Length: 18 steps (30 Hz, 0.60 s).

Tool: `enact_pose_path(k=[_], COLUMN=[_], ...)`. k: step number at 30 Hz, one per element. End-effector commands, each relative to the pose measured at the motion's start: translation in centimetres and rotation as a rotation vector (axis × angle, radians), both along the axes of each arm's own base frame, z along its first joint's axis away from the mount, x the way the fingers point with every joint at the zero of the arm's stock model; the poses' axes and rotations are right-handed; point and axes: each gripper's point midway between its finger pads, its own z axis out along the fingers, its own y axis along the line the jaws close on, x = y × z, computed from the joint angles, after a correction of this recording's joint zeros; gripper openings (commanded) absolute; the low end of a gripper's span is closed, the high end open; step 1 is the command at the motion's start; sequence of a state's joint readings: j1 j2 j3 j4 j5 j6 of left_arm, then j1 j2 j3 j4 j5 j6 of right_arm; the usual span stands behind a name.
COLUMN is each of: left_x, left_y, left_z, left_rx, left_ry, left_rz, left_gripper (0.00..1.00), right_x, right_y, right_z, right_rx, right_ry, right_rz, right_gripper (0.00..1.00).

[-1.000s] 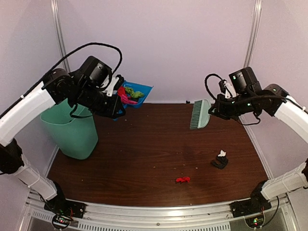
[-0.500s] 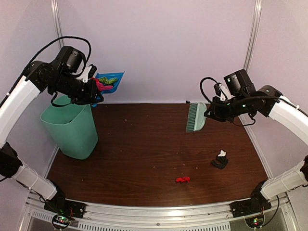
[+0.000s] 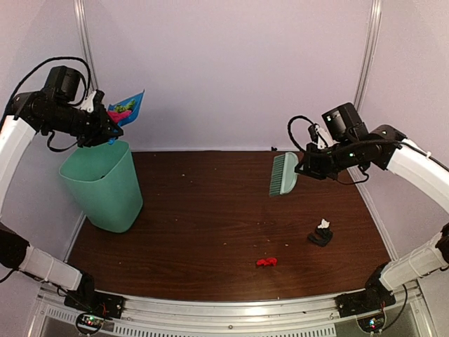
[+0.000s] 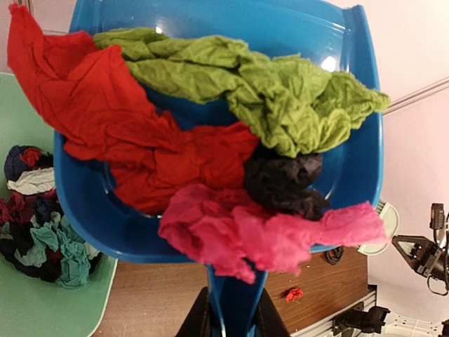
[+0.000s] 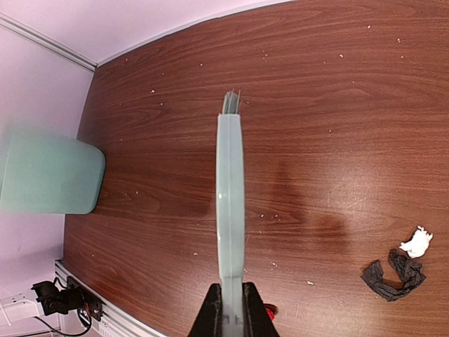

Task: Sweep away the paper scraps from the table
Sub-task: Dump the paper scraps in the dustpan into the trash bin.

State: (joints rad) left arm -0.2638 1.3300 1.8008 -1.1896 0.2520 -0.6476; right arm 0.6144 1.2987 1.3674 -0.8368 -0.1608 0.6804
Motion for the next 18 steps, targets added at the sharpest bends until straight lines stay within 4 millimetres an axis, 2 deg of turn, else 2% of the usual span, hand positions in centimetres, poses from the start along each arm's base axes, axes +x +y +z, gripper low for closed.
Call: enact_pose_path(k=[1,6,12,18], left_x=[0.2,0.9,1.5,1.7], left_y=[-0.1,0.5,2.7,3.8], left_z=[0.9,1.3,1.6,2.0], left_rx=[-0.116,-0.229,-0.364,-0.491], left_ry=[-0.009,-0.002,0.019,0.043], left_rz=[-0.004,0.029,0.108,0.147], left_gripper=[0.0,0.0,0.0,0.0], right_x=[0.6,0.3,0.0,-0.2], right_y=[0.2,0.2,-0.2,-0.3], right_z=[1.0,0.8,0.7,0.8], right_rx=[0.028,0.03,0.023,0.029], right_ry=[-0.032,-0.021,-0.016,-0.013], right_rz=[0.001,0.001,-0.009,-0.016], right_gripper=[0.0,0.0,0.0,0.0])
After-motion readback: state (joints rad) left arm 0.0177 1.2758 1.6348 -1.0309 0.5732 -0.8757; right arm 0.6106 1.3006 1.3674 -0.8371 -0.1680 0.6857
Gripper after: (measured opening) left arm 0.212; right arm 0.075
